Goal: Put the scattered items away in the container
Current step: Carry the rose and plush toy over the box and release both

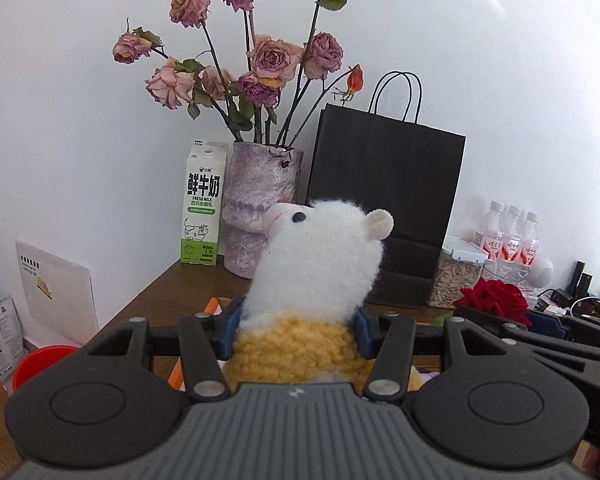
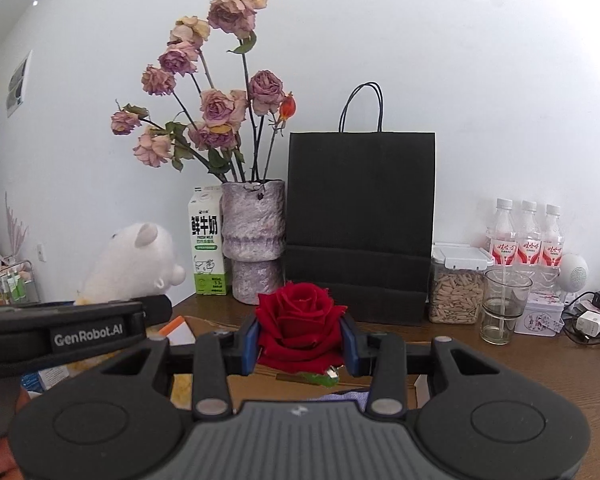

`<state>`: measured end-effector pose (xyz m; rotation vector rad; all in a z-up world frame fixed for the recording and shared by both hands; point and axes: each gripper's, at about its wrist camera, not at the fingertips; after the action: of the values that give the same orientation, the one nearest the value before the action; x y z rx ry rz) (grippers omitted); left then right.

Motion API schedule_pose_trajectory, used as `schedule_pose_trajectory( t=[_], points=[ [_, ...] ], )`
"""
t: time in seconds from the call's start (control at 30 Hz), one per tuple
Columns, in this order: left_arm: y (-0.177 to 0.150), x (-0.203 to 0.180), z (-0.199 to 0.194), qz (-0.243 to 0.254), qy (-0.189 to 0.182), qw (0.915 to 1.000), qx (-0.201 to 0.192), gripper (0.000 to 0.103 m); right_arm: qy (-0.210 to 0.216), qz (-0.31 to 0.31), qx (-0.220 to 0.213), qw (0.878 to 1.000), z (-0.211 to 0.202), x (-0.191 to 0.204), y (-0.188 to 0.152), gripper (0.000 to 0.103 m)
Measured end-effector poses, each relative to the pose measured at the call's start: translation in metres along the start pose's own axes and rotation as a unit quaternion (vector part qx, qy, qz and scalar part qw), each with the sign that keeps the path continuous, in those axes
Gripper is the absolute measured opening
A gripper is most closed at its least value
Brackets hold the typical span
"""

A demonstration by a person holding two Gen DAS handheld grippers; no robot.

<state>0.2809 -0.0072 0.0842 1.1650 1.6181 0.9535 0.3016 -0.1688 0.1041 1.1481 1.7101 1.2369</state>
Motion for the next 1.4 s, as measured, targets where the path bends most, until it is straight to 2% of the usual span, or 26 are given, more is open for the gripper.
schedule_pose_trajectory(
  t=[0.13,0.4,0.6,0.9,1.1,1.17,1.2,1.23,1.27,1.3,1.33,1.37,1.4],
  points=[
    [-0.015,-0.002,0.031,0.028,0.029,0.9991,0.014,0.054,0.002,0.005,0.016,1.000,0.030,-0.011,-0.003,0.039],
    [-0.036,0.001,0.046,0.042,0.033,0.9981,0.031,0.054,0.004,0.011,0.056,0.998,0.058,-0.018,-0.020,0.039],
    [-0.043,0.000,0.040,0.052,0.033,0.9979,0.018,0.054,-0.004,0.003,0.066,0.998,0.061,-0.015,-0.029,0.039],
    [-0.048,0.003,0.036,0.053,0.035,0.9979,0.014,0.054,-0.008,-0.012,0.063,0.998,0.052,-0.008,-0.035,0.040],
    [-0.049,0.001,0.030,0.059,0.033,0.9977,-0.003,0.055,-0.013,-0.011,0.055,0.998,0.046,-0.011,-0.032,0.041],
    [-0.049,0.001,0.028,0.055,0.036,0.9978,-0.011,0.056,-0.014,-0.010,0.052,0.998,0.044,-0.011,-0.032,0.044],
    [-0.048,0.002,0.026,0.054,0.038,0.9977,-0.015,0.061,-0.014,-0.007,0.050,0.999,0.042,-0.012,-0.032,0.048],
    [-0.047,0.002,0.022,0.054,0.040,0.9975,-0.023,0.068,-0.014,-0.004,0.049,0.999,0.041,-0.013,-0.032,0.062],
    [-0.047,0.002,0.019,0.052,0.049,0.9969,-0.034,0.082,-0.015,-0.004,0.050,0.999,0.041,-0.013,-0.032,0.072],
    [-0.047,0.002,0.015,0.050,0.067,0.9952,-0.051,0.098,-0.016,-0.007,0.050,0.999,0.039,-0.013,-0.032,0.090],
    [-0.046,0.002,0.011,0.051,0.085,0.9928,-0.068,0.103,-0.024,-0.009,0.043,0.999,0.036,-0.014,-0.032,0.095],
    [-0.046,0.002,0.008,0.053,0.092,0.9909,-0.083,0.103,-0.025,-0.009,0.035,0.999,0.033,-0.015,-0.031,0.096],
    [-0.046,0.003,0.006,0.055,0.088,0.9906,-0.089,0.103,-0.023,-0.008,0.030,0.999,0.030,-0.017,-0.031,0.102]
  ],
)
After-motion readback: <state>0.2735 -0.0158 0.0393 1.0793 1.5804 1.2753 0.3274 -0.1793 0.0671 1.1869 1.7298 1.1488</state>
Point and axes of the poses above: each gripper's, at about its wrist camera, not at the fingertips, and z roughly the way its jaws point, x to its left, y to its top, and after that the axes turned 5 degrees about -z, right-handed
